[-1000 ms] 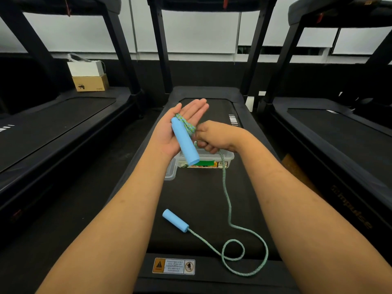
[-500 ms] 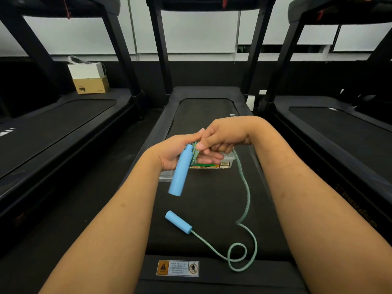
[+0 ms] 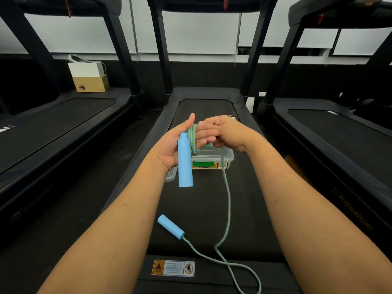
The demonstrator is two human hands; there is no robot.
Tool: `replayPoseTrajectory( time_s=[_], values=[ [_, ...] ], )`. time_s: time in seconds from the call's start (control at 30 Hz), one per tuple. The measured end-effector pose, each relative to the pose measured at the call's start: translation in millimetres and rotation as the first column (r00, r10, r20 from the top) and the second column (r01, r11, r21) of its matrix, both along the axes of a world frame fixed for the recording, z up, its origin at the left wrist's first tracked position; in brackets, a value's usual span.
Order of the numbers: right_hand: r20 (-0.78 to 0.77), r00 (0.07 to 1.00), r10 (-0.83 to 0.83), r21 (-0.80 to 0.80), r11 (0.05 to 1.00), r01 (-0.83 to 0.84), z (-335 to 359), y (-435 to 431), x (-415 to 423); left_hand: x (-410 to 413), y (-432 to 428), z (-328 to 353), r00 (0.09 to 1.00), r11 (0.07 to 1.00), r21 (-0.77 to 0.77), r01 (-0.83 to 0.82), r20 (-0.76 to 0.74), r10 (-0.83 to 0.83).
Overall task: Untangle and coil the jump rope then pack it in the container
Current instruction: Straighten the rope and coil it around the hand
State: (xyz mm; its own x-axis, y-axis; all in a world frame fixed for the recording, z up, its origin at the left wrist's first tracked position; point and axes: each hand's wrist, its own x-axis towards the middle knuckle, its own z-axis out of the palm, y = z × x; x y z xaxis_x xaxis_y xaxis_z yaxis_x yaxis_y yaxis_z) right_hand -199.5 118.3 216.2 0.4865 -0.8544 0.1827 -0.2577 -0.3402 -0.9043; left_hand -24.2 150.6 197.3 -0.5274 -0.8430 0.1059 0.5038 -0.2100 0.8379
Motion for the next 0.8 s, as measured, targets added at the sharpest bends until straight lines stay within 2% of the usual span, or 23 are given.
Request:
replayPoseTrajectory(
  time_s=[0.13, 0.33, 0.4, 0.5, 0.57, 0.63, 0.7, 0.8],
  values=[
    [-0.020, 0.999, -0.040, 0.124, 0.991, 0.042, -14, -3, 10, -2, -7, -3, 0.979, 0.993, 0.117, -0.032, -0.195, 0.054],
    [-0.136, 0.985, -0.103, 0.173, 0.977, 0.126, -27, -6, 14, -7, -5, -6, 0.971, 0.983, 0.179, -0.040, -0.227, 0.081],
    [-0.216, 0.973, -0.082, 0.164, 0.979, 0.119, -29, -5, 15, -7, -6, -7, 0.968, 0.980, 0.193, -0.052, -0.231, 0.097],
    [-0.414, 0.910, -0.005, 0.214, 0.971, 0.103, -36, -1, 19, -2, -15, -7, 0.934, 0.971, 0.229, -0.070, -0.327, 0.145],
    [-0.461, 0.884, 0.077, 0.295, 0.953, 0.071, -31, 4, 22, 4, -19, -10, 0.960, 0.969, 0.212, -0.127, -0.220, 0.174],
    [-0.536, 0.828, 0.165, 0.317, 0.948, 0.017, -14, 7, 21, 6, -17, -11, 0.983, 0.974, 0.139, -0.181, 0.066, 0.173],
    [-0.620, 0.756, 0.211, 0.330, 0.944, 0.007, 6, 9, 16, 5, -13, -11, 0.949, 0.981, 0.089, -0.170, 0.281, 0.140],
    [-0.637, 0.722, 0.269, 0.388, 0.922, -0.001, 23, 13, 9, -1, -8, -2, 0.892, 0.992, 0.051, -0.116, 0.444, 0.082]
  ],
)
